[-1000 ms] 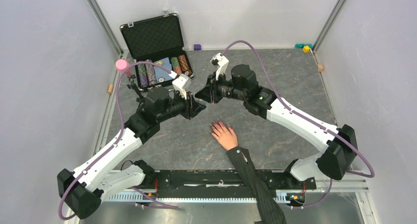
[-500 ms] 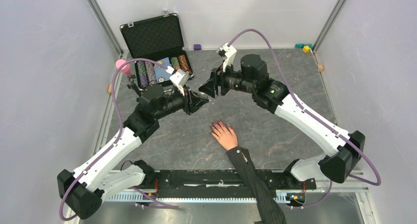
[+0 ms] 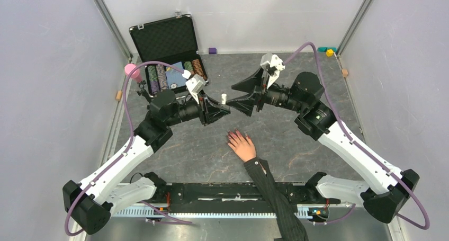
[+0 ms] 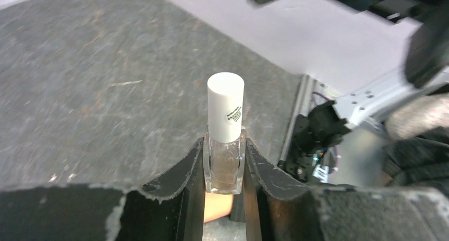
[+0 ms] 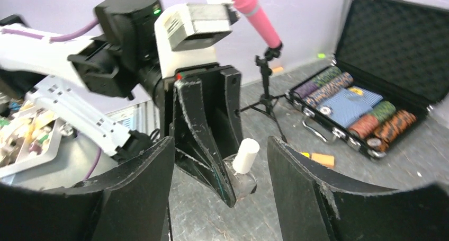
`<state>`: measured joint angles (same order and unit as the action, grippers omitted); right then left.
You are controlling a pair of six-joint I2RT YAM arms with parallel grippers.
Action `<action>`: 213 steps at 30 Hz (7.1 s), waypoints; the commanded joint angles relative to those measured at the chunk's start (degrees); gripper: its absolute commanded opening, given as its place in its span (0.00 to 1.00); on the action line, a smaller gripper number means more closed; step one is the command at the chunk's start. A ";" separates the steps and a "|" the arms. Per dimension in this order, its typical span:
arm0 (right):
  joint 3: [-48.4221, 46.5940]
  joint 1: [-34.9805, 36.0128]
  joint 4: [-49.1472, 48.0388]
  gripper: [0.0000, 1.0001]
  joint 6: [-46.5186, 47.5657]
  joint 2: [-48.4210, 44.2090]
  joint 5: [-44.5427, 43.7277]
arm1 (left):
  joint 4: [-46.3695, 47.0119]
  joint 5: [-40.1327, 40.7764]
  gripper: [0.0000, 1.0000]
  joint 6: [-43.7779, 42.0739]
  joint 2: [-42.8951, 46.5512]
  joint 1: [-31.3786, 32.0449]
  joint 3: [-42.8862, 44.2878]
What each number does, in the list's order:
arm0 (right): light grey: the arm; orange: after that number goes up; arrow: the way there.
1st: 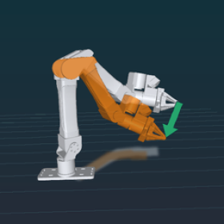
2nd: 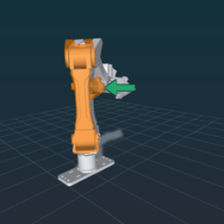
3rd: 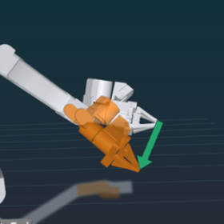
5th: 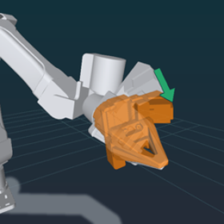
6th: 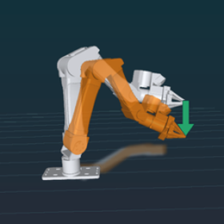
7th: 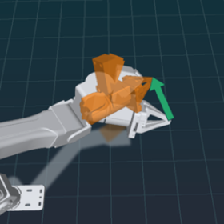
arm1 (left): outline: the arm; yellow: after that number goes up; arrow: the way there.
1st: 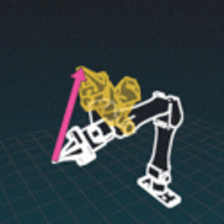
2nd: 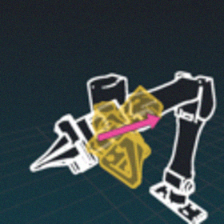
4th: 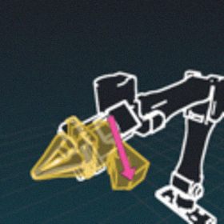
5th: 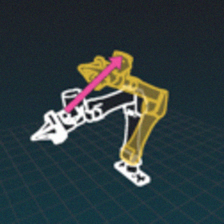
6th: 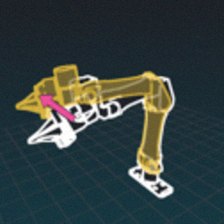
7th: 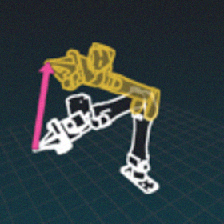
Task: Paint the nails
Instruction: Screw the nail polish bottle.
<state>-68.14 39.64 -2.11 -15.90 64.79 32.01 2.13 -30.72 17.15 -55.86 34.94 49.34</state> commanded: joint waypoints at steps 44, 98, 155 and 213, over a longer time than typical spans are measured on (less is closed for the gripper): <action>8.71 0.94 -50.48 0.08 -32.02 7.50 27.36 | 23.65 -26.07 0.02 13.02 0.44 -0.22 -0.10; -12.53 11.46 9.49 0.54 -1.32 14.54 -29.30 | 1.65 16.93 0.02 -1.39 7.20 -0.15 -0.83; -3.99 2.02 -7.14 0.00 -4.22 7.08 20.25 | 11.30 -8.71 0.02 2.21 7.15 -0.20 -0.12; 5.02 0.88 -44.92 0.71 -18.34 1.75 22.20 | 30.50 -26.65 0.02 17.99 6.14 -0.30 -0.39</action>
<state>-62.48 40.66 -29.19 -26.83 67.09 43.55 19.46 -45.60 25.56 -48.03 34.79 46.59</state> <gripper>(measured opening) 0.705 0.331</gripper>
